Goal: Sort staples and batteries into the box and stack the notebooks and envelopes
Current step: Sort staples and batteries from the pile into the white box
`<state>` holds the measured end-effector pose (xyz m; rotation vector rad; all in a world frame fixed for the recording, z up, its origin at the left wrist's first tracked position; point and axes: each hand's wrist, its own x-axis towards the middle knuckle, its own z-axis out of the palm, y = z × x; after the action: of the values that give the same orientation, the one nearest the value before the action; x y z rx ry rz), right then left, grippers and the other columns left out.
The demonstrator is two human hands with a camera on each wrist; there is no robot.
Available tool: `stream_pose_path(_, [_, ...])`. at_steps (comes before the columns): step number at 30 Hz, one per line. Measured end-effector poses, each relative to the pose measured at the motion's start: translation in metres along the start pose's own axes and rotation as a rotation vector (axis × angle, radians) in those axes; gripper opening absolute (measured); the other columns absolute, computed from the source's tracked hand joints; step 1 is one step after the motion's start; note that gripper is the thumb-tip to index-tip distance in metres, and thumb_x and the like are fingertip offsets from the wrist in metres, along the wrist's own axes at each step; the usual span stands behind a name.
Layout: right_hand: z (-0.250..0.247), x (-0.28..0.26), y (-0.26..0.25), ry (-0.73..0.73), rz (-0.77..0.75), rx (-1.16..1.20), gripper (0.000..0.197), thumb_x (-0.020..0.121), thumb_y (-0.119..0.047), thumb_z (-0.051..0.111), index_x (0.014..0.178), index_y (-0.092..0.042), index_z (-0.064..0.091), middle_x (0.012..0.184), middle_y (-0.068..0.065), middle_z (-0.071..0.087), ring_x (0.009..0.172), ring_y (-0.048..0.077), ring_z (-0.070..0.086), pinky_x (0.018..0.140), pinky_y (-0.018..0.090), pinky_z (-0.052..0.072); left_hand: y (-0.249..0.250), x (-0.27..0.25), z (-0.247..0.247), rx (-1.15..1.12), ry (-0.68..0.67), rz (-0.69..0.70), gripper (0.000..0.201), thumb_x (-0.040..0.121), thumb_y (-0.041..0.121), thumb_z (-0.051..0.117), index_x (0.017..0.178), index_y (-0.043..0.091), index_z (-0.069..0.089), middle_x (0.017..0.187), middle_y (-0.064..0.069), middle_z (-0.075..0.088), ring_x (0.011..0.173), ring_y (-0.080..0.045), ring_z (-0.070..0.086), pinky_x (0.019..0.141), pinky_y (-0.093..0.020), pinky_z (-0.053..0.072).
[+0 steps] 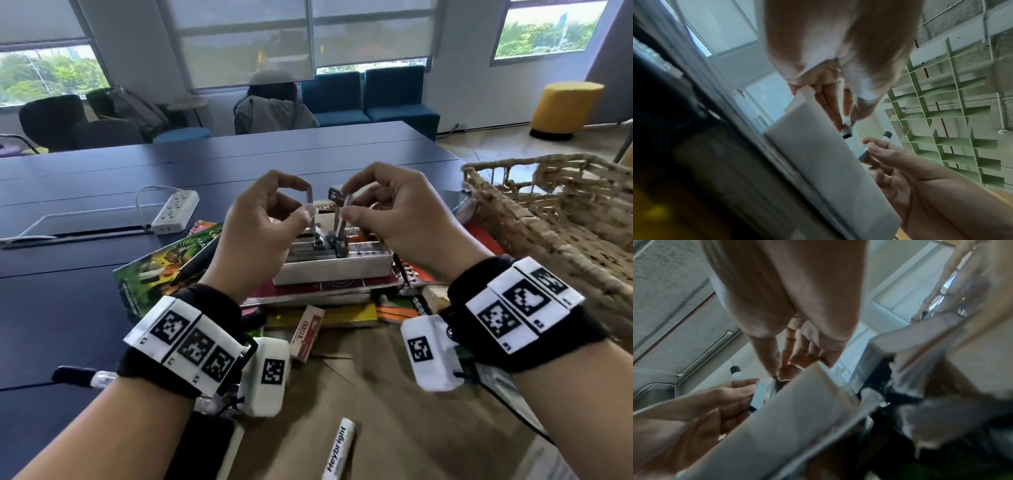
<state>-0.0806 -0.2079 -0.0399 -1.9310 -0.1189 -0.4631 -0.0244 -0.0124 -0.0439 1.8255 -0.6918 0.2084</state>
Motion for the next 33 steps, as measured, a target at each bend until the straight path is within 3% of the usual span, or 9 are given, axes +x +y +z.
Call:
stream_pose_path(3, [0.003,0.000,0.005,0.044,-0.014,-0.034,0.019,0.088,-0.011,0.080,0.103,-0.012,0.069,0.086,0.007,0.074,0.064,0.014,0.066,0.060,0.026,0.056,-0.002,0.001,0.001,0.039,-0.006,0.022,0.025,0.092,0.017,0.075,0.113,0.018,0.063,0.082,0.000,0.074,0.073,-0.021,0.068,0.062,-0.027,0.055])
stream_pose_path(9, [0.001,0.000,0.005,0.114,-0.034,-0.050,0.017,0.087,-0.010,0.080,0.100,-0.012,0.069,0.086,0.004,0.074,0.065,0.014,0.068,0.068,0.037,0.063,-0.006,0.008,0.004,0.110,0.012,0.052,0.038,0.090,0.018,0.077,0.121,0.019,0.055,0.090,0.003,0.072,0.072,-0.011,0.068,0.059,-0.020,0.054])
stream_pose_path(11, [0.001,0.000,0.005,0.116,-0.038,-0.074,0.018,0.086,-0.009,0.081,0.099,-0.014,0.070,0.086,0.002,0.074,0.066,0.013,0.069,0.069,0.036,0.063,-0.008,0.010,0.005,0.146,-0.004,0.065,0.038,0.090,0.018,0.077,0.122,0.023,0.058,0.090,0.005,0.072,0.072,-0.008,0.067,0.060,-0.017,0.053])
stream_pose_path(17, [0.002,0.001,0.005,0.134,-0.074,-0.129,0.017,0.085,-0.010,0.081,0.098,-0.014,0.071,0.084,-0.003,0.075,0.072,0.009,0.072,0.070,0.028,0.062,-0.015,0.013,0.009,0.242,-0.018,0.048,0.015,0.088,0.018,0.079,0.098,0.024,0.069,0.087,0.011,0.074,0.076,-0.005,0.069,0.062,-0.013,0.051])
stream_pose_path(22, [0.002,0.002,0.008,0.157,-0.101,-0.147,0.016,0.084,-0.008,0.081,0.094,-0.015,0.071,0.084,-0.003,0.076,0.075,0.009,0.074,0.069,0.027,0.062,-0.013,0.013,0.009,0.286,0.001,0.047,0.014,0.087,0.019,0.080,0.095,0.024,0.070,0.083,0.011,0.072,0.073,-0.002,0.067,0.061,-0.008,0.048])
stream_pose_path(26, [0.001,0.003,0.010,0.188,-0.115,-0.155,0.015,0.084,-0.006,0.081,0.092,-0.015,0.072,0.080,-0.007,0.075,0.071,0.004,0.072,0.064,0.018,0.055,-0.011,0.013,0.008,0.326,0.012,0.060,0.013,0.087,0.020,0.080,0.094,0.025,0.071,0.080,0.013,0.071,0.073,0.000,0.067,0.061,-0.005,0.046])
stream_pose_path(33, [0.001,0.003,0.010,0.186,-0.134,-0.199,0.013,0.085,-0.009,0.081,0.094,-0.017,0.076,0.081,-0.010,0.074,0.076,0.005,0.072,0.071,0.024,0.062,-0.002,0.009,0.008,0.415,0.087,0.147,0.011,0.088,0.021,0.079,0.095,0.025,0.071,0.079,0.016,0.070,0.076,0.004,0.065,0.062,-0.001,0.042])
